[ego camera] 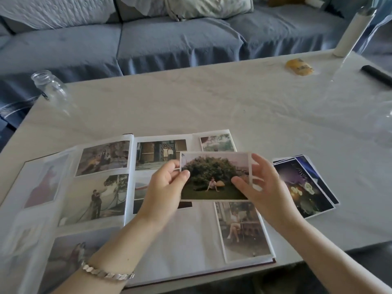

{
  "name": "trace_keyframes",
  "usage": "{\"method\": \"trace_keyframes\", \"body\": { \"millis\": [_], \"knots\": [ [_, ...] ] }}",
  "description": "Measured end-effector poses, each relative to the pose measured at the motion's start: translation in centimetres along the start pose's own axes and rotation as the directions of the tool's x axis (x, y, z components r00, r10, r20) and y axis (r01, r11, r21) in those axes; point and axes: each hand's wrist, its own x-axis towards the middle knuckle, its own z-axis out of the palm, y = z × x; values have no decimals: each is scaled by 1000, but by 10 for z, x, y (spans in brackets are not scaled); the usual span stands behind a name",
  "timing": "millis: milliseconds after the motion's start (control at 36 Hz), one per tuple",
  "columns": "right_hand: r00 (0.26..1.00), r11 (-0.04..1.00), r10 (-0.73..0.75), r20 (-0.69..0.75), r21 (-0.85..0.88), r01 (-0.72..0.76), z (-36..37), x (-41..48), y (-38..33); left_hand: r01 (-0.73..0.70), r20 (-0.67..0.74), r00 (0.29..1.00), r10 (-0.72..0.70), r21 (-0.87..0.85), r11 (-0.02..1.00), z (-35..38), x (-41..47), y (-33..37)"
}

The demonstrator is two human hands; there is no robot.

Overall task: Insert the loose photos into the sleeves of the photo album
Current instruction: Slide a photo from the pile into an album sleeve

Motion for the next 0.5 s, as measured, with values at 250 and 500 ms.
{"method": "trace_keyframes", "body": {
  "millis": [250, 500],
  "knots": [
    [993, 989, -115, -19, -91, 113, -9, -8, 13, -266, 193, 964, 184, 639, 721, -24, -8, -38],
    [853, 749, -521, -20, -491, 445, -13, -28, 25, -254, 237, 967, 95, 933, 256, -34, -18, -79]
  ]
}}
